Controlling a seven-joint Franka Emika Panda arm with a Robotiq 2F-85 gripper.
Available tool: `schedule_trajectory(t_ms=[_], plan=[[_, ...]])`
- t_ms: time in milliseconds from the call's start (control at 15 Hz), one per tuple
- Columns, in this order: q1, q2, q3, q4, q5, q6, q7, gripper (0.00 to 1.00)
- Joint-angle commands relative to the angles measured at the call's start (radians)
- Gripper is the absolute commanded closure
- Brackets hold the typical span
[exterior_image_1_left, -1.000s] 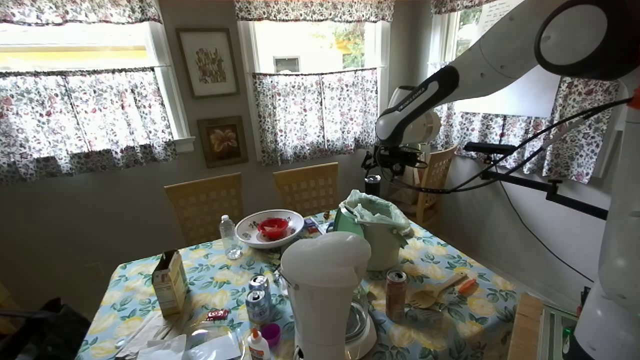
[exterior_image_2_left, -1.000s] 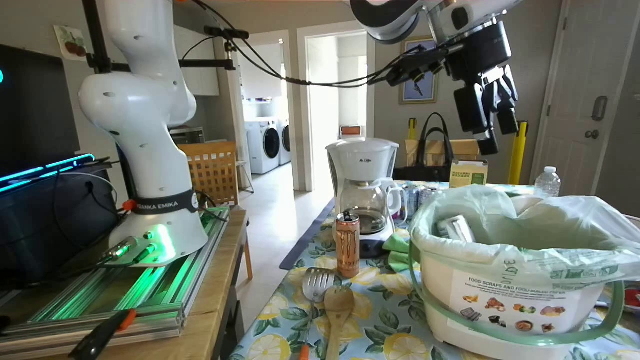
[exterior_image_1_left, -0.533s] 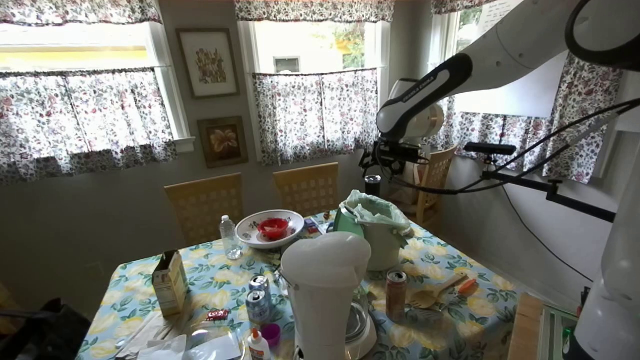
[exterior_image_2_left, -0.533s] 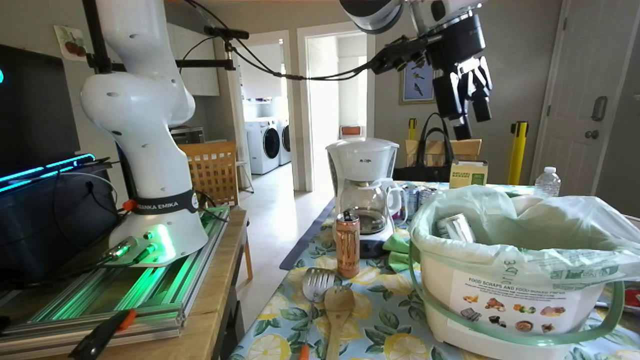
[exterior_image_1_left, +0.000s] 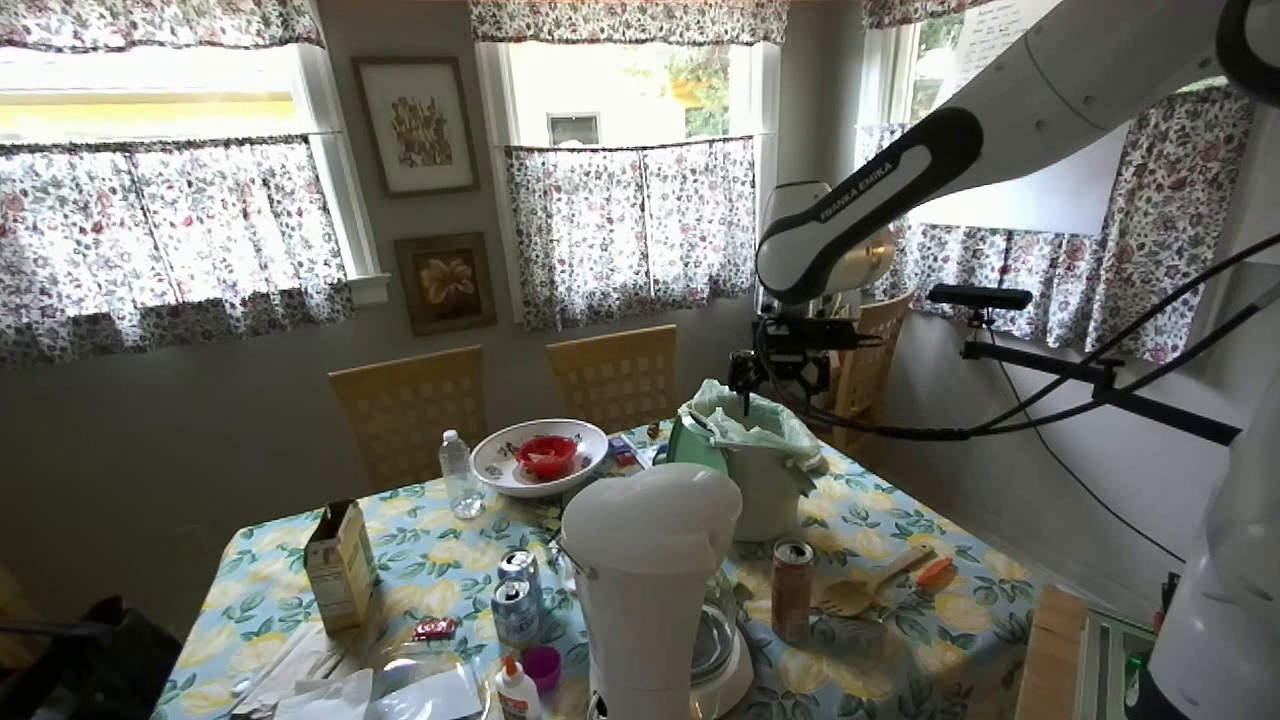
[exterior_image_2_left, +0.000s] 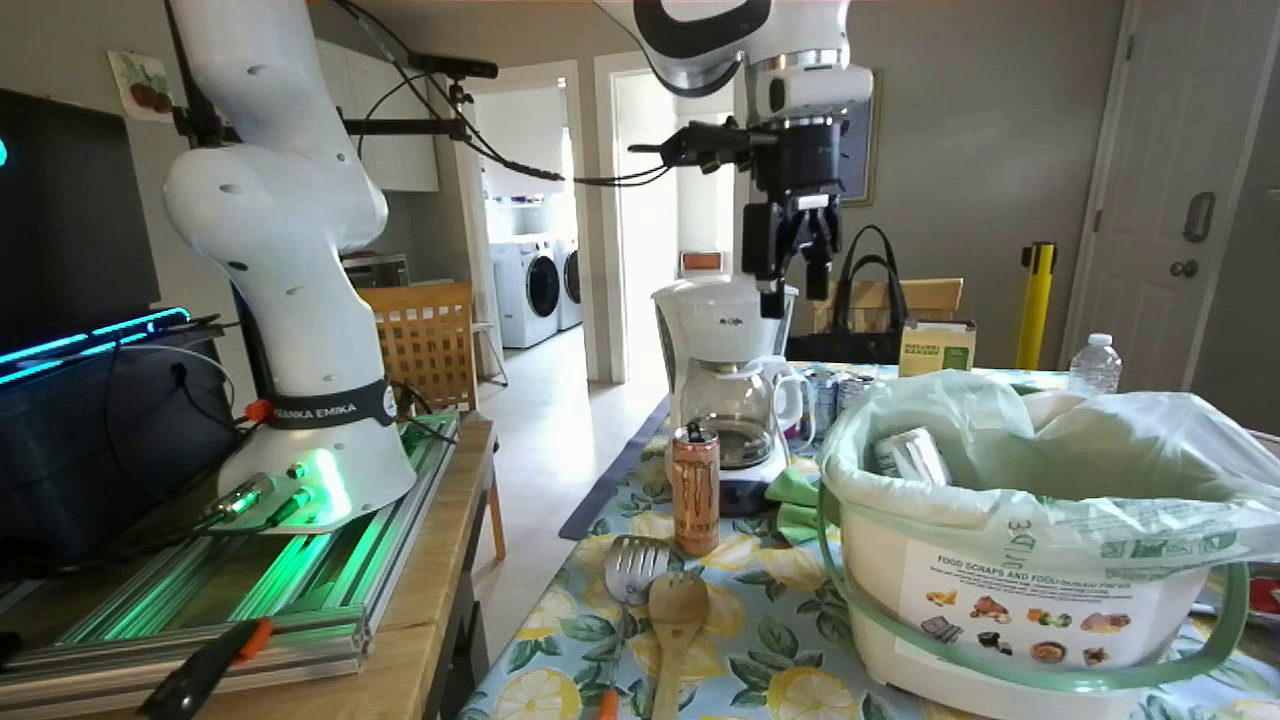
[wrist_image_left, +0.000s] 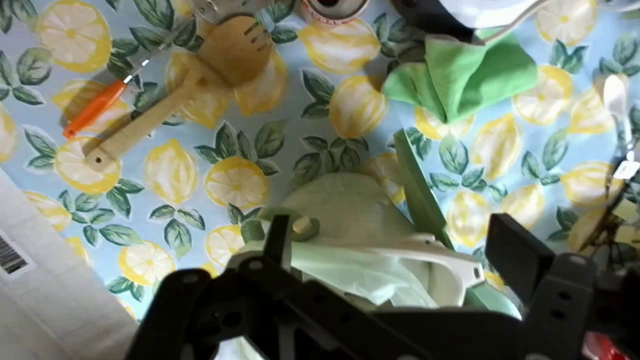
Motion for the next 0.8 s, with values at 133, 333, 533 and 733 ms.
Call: schedule_trajectory(t_ms=[133, 333, 533, 733], plan=[[0.018, 0.036, 0.030, -0.074, -0.161, 0.012, 0.101, 0.00], [0.021, 0.075, 0.023, -0.083, -0.224, 0.058, 0.129, 0.00], [0.024, 0.122, 0.011, -0.082, -0.255, 0.148, 0.140, 0.00], [0.032, 0.181, -0.006, -0.071, -0.280, 0.255, 0.165, 0.00]])
